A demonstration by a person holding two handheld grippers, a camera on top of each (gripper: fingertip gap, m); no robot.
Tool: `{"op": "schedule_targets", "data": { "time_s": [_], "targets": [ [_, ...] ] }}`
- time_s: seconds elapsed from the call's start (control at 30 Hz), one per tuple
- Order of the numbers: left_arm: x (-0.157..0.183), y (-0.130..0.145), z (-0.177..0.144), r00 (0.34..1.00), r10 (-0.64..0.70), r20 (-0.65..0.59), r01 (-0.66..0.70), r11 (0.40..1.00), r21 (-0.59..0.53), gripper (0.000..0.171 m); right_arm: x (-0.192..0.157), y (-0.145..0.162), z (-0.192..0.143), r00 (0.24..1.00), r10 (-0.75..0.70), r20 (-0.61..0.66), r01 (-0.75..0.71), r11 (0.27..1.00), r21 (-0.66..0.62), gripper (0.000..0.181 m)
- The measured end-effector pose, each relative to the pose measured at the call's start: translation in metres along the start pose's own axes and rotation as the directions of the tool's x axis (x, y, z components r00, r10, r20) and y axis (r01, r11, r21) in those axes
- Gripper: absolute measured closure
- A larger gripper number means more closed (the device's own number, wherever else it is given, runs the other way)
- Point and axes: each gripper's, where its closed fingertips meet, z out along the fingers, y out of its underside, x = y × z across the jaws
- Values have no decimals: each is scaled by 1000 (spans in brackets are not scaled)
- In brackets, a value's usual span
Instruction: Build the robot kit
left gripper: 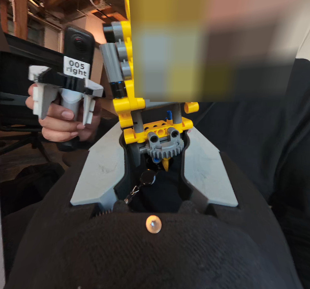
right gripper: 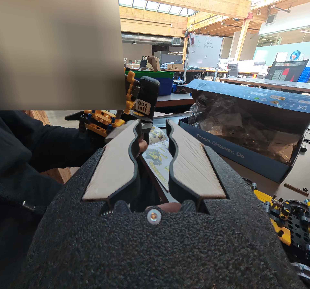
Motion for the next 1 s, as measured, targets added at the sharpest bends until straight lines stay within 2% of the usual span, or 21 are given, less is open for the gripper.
{"op": "schedule_targets", "data": {
  "time_s": [0.2,0.43,0.87,1.0],
  "targets": [
    [19,-2,4,995,34,-91,-33,999,11,106,-2,3,2,1000,6,7,-6,1000,-9,153],
    [24,-7,1,992,46,-116,-41,998,48,106,-3,0,1,1000,4,9,-4,1000,-4,154],
    [20,-6,1,994,40,-105,-34,998,55,106,-3,1,-1,1000,15,10,-14,1000,-3,155],
    [9,4,4,999,33,-27,-34,999,-27,106,-1,2,-2,1000,15,2,-15,1000,-3,154]
  ]
}}
